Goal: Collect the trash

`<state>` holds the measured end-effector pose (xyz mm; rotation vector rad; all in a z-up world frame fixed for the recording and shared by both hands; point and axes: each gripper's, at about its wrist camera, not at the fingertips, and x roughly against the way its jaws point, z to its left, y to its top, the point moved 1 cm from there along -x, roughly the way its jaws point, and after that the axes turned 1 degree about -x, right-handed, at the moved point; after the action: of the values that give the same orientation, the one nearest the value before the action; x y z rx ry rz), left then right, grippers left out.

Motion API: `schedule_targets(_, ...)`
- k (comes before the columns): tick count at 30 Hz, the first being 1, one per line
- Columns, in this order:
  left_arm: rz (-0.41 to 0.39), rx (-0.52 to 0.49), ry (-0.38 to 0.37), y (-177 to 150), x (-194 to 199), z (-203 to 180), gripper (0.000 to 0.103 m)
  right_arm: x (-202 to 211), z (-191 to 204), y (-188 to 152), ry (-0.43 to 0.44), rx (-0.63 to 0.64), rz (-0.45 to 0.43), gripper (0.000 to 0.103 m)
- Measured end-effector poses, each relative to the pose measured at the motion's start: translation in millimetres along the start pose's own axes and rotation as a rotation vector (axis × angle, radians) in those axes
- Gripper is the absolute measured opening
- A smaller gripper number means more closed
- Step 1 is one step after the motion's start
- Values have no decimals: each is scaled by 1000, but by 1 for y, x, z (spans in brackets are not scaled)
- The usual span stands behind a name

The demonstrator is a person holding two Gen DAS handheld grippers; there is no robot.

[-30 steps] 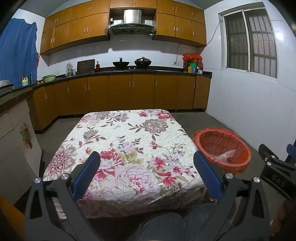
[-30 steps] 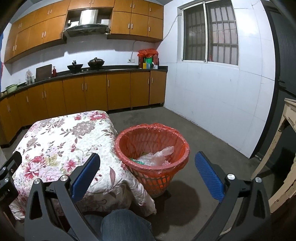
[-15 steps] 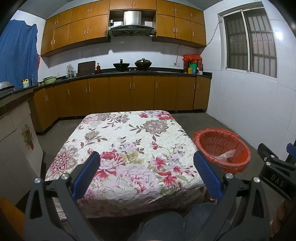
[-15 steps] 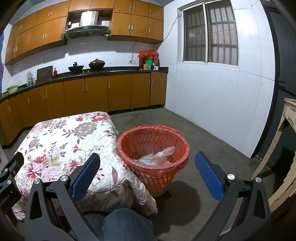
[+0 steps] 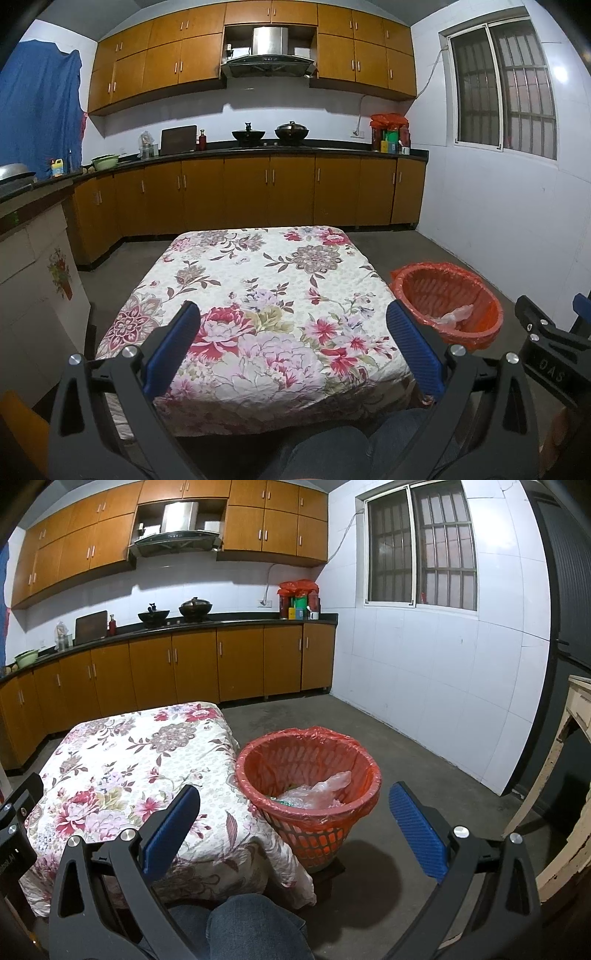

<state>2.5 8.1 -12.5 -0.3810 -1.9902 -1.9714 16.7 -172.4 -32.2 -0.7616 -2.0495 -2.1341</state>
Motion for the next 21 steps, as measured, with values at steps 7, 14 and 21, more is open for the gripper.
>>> schedule_targets(7,0,0,0,0,0,0,99,1,2,0,3,3,3,101)
schedule_targets(14,0,0,-1,0,0,0,99,1,2,0,2,3,3,101)
schedule_targets(21,4,1,-2,-1,-1,1,99,0,2,0,2,2,5,101)
